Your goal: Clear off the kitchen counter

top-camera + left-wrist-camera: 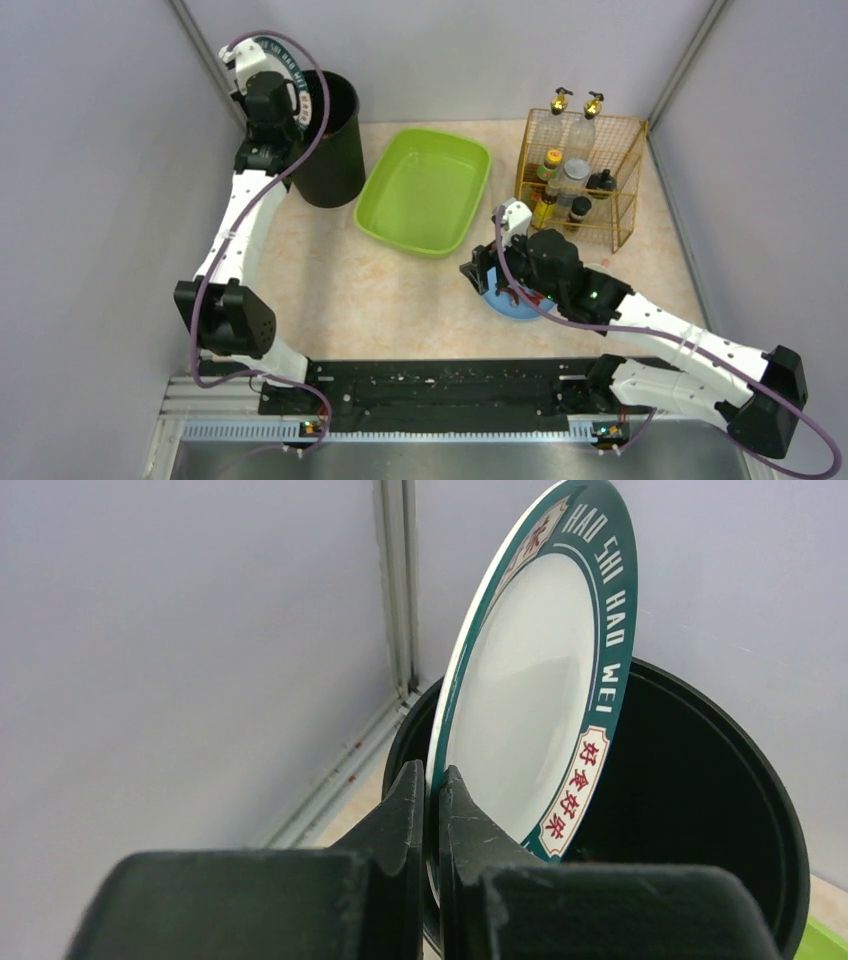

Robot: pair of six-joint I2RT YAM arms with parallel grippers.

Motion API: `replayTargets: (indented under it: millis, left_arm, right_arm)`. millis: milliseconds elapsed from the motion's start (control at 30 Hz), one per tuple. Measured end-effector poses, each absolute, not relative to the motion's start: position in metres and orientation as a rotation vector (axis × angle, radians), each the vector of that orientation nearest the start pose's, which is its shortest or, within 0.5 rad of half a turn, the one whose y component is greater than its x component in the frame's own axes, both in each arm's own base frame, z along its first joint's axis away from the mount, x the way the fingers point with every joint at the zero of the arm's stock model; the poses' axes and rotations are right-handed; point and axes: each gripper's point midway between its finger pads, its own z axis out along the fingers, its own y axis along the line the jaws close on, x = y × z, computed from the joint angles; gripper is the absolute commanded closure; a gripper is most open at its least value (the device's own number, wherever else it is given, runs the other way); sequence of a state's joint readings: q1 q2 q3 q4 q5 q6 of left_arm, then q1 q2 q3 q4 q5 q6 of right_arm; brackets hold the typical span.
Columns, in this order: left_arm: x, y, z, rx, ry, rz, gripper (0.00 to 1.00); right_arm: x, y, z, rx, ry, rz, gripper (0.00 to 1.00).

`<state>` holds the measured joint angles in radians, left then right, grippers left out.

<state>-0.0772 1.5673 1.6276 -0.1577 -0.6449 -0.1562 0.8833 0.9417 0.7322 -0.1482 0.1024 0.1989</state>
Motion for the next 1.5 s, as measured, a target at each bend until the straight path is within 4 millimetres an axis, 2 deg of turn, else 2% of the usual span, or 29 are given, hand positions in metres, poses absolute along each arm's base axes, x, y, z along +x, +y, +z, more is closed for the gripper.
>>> replayTargets:
  millis: [300, 567, 667, 900, 1033, 1200, 1300, 1367, 1433, 1500]
  left_arm:
    - [0.474, 0.048, 0.416, -0.41, 1.478, 0.569, 1.0]
    - [0.464, 0.042, 0.432, -0.395, 1.442, 0.594, 1.0]
    - [0.453, 0.039, 0.447, -0.403, 1.415, 0.56, 1.0]
    - [0.412, 0.032, 0.499, -0.459, 1.328, 0.36, 1.0]
    - [0.395, 0.023, 0.511, -0.474, 1.318, 0.226, 1.0]
    - [0.379, 0.002, 0.512, -0.472, 1.341, 0.02, 1.0]
    - [0.377, -0.01, 0.504, -0.477, 1.365, -0.081, 1.0]
    - [0.379, -0.021, 0.491, -0.479, 1.397, -0.15, 1.0]
    - [0.385, -0.034, 0.468, -0.477, 1.453, -0.223, 1.0]
    - [0.389, -0.047, 0.444, -0.471, 1.514, -0.28, 1.0]
  right_arm:
    - [0.22, 0.253, 0.213, -0.593, 1.874, 0.625, 0.19]
    - [0.219, 0.251, 0.218, -0.586, 1.859, 0.632, 0.19]
    - [0.218, 0.25, 0.222, -0.581, 1.848, 0.637, 0.19]
    - [0.216, 0.243, 0.224, -0.572, 1.852, 0.621, 0.18]
    - [0.215, 0.232, 0.228, -0.545, 1.848, 0.592, 0.17]
    - [0.212, 0.219, 0.236, -0.514, 1.841, 0.561, 0.14]
    - [0.212, 0.213, 0.243, -0.496, 1.835, 0.546, 0.12]
    - [0.213, 0.21, 0.248, -0.484, 1.831, 0.535, 0.09]
    - [0.214, 0.205, 0.253, -0.467, 1.829, 0.517, 0.02]
    - [0.215, 0.199, 0.257, -0.444, 1.83, 0.49, 0.01]
